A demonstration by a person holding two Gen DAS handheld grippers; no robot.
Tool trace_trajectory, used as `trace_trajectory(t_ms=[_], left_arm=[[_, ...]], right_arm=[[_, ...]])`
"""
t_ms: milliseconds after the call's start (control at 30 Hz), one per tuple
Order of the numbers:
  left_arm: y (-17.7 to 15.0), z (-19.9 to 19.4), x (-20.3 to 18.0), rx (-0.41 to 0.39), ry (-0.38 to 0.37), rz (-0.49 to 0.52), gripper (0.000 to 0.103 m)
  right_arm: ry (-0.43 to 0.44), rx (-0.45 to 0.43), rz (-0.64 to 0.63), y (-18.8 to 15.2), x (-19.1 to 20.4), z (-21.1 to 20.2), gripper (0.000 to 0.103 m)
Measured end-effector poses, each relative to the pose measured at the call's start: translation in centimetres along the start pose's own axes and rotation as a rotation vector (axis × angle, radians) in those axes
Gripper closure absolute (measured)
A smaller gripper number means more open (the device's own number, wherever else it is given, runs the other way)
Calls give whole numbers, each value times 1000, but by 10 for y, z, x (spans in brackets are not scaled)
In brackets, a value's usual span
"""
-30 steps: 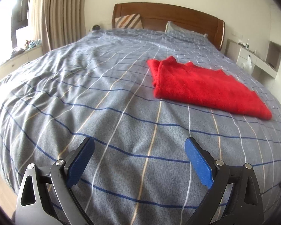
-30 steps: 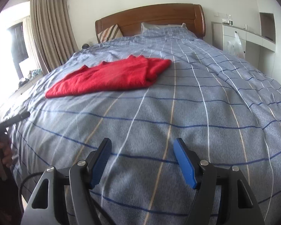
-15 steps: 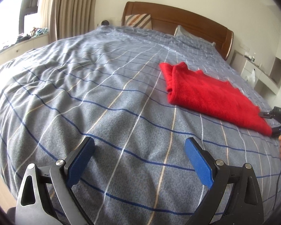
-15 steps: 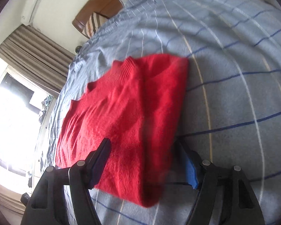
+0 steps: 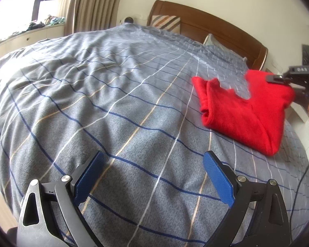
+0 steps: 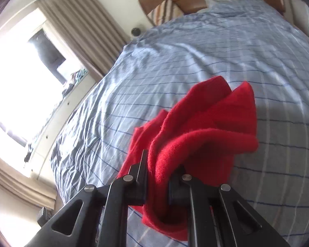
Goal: Fold small clothes
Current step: 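Grasp the folded sweater edge with the right gripper and fold it over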
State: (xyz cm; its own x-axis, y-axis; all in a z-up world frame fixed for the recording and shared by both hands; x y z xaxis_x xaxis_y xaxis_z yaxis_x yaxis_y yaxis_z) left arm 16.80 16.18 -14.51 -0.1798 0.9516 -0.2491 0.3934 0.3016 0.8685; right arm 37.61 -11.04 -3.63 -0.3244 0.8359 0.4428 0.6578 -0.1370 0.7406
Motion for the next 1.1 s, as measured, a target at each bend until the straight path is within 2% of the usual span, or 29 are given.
trace_trajectory(t_ms=[100, 167, 200, 233, 267, 300, 367, 400, 467, 533, 567, 600, 667, 800, 900, 967, 1033, 1100], left_arm=[[0, 1, 2, 2, 8, 6, 5], [0, 2, 4, 7, 12, 6, 5], [0, 1, 5, 7, 14, 4, 5], [1, 1, 8, 6, 15, -1, 5], [2, 0, 10, 5, 13, -11, 5], [3, 0, 11, 4, 11, -22, 6], [5, 2, 14, 5, 9, -47, 6], [5, 3, 15, 6, 9, -55, 6], [6, 4, 16, 8, 9, -62, 5], [6, 4, 16, 7, 8, -62, 5], [6, 4, 16, 7, 8, -62, 5], [6, 4, 16, 7, 9, -62, 5], [6, 5, 16, 9, 12, -56, 5], [5, 2, 14, 12, 18, -25, 5], [4, 1, 13, 9, 21, -12, 5], [4, 1, 12, 10, 21, -11, 5], [2, 2, 10, 13, 21, -8, 5], [-1, 4, 8, 16, 26, 1, 5]], right_arm=[[-22, 74, -117, -20, 42, 49, 88], [-17, 138, -150, -45, 55, 72, 71], [64, 186, -76, -59, 61, 83, 67], [64, 186, -76, -59, 61, 83, 66], [123, 175, -31, -60, 64, 78, 64], [164, 152, -4, -59, 65, 69, 62], [191, 93, 18, -48, 62, 49, 58], [178, 65, 16, -41, 58, 40, 58], [86, 41, -24, -33, 47, 28, 58], [-2, 71, -120, -38, 41, 27, 61], [-23, 117, -196, -56, 43, 33, 69], [-23, 117, -196, -56, 43, 33, 72], [-26, 166, -235, -81, 47, 47, 82], [12, 216, -290, -128, 66, 63, 85], [30, 159, -309, -126, 75, 42, 85], [26, 82, -298, -114, 72, 13, 85], [-24, 19, -297, -102, 58, -13, 85], [-82, 4, -266, -98, 34, -25, 85]])
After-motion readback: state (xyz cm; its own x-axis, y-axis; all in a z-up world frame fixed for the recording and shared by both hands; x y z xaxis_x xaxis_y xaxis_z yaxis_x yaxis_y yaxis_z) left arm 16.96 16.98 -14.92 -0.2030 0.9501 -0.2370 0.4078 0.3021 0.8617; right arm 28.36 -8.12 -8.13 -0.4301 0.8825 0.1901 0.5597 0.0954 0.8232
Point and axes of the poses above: each gripper's, at about its wrist camera, not at the fingertips, and z roughly the way its jaws point, x to its left, y to its top, the point moved 4 cm from there along z, roughly the way its jaws point, and after that the axes turned 15 degrees about -x, right-handed, at the moved point
